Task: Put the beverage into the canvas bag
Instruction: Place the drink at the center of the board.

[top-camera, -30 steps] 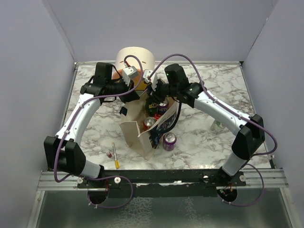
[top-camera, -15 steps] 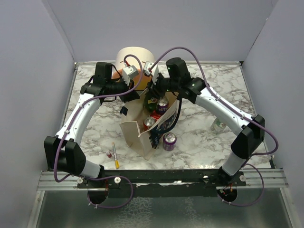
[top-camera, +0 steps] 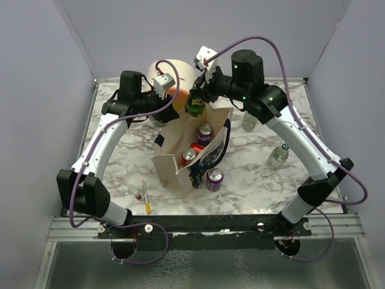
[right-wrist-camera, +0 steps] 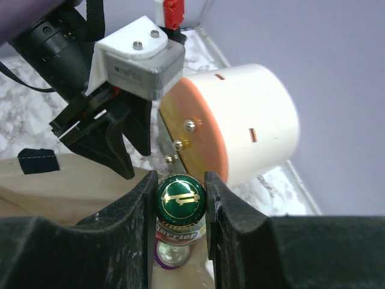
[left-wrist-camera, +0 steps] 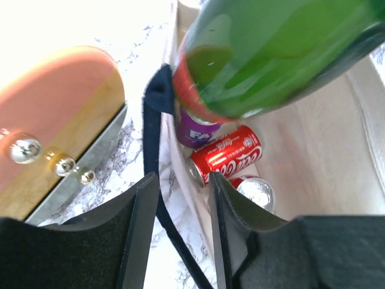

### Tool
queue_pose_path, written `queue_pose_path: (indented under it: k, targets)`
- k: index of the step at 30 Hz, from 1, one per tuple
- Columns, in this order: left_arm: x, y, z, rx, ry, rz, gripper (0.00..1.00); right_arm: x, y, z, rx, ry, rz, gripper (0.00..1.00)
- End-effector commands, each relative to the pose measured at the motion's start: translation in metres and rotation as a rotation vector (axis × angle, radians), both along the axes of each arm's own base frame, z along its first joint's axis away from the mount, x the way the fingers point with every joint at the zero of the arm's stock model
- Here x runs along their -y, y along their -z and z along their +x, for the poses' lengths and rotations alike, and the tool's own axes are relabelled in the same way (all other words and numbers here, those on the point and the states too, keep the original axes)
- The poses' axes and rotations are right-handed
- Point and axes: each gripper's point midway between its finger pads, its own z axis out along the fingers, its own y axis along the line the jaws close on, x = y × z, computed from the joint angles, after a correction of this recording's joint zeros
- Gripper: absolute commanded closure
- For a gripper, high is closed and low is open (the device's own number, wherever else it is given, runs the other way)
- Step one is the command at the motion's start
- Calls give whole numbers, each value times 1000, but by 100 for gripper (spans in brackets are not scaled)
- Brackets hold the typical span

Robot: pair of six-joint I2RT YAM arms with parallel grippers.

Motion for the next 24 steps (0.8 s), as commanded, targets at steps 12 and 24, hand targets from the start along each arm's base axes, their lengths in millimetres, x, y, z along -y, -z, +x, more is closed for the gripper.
queue_pose_path:
  k: [12, 24]
  targets:
    - [39, -74, -36, 199, 174, 79, 31, 176, -127, -16, 336, 462, 124, 99]
    - [86, -26, -111, 31, 463, 80, 32, 198, 21, -54, 105, 461, -27, 99]
